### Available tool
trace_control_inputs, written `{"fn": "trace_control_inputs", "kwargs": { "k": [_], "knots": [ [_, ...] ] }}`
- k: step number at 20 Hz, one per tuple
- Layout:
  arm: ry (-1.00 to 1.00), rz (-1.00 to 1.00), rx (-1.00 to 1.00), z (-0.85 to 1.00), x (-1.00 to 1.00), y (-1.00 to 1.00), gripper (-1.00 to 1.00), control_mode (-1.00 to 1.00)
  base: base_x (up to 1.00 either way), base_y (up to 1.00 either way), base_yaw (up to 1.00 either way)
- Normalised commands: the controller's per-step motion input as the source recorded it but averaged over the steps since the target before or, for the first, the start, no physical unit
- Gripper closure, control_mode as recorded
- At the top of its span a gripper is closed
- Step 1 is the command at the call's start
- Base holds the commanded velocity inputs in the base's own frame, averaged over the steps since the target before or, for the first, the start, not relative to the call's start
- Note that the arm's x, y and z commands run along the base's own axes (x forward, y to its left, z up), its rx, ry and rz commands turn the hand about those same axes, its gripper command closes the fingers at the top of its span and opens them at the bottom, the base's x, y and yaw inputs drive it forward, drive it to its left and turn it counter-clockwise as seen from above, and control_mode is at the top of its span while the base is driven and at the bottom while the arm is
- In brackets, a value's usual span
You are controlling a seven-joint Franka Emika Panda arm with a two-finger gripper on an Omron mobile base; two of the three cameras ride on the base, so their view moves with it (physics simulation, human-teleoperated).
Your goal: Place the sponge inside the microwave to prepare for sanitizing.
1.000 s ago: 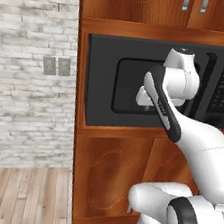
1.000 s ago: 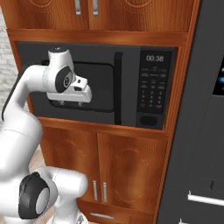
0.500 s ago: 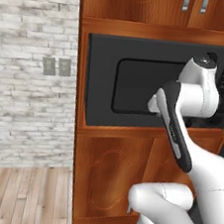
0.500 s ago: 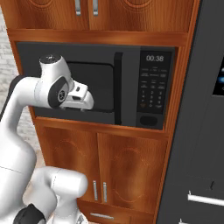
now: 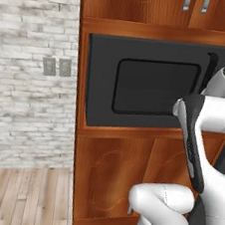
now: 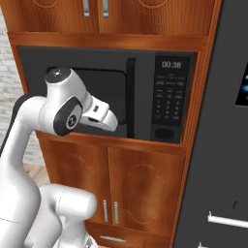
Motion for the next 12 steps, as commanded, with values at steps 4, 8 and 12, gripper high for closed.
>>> {"fn": "trace_control_inputs", "kwargs": {
  "k": [4, 8, 12],
  "knots": [
    [-0.11, -0.06, 0.0, 0.33, -0.06, -0.64, -1.0, -1.0, 0.0, 0.0, 0.0],
    [-0.1, 0.0, 0.0, 0.18, 0.0, -0.52, -1.0, -1.0, 0.0, 0.0, 0.0],
    [-0.04, 0.01, 0.0, -0.01, 0.14, -0.11, -1.0, -1.0, 0.0, 0.0, 0.0]
  ]
}}
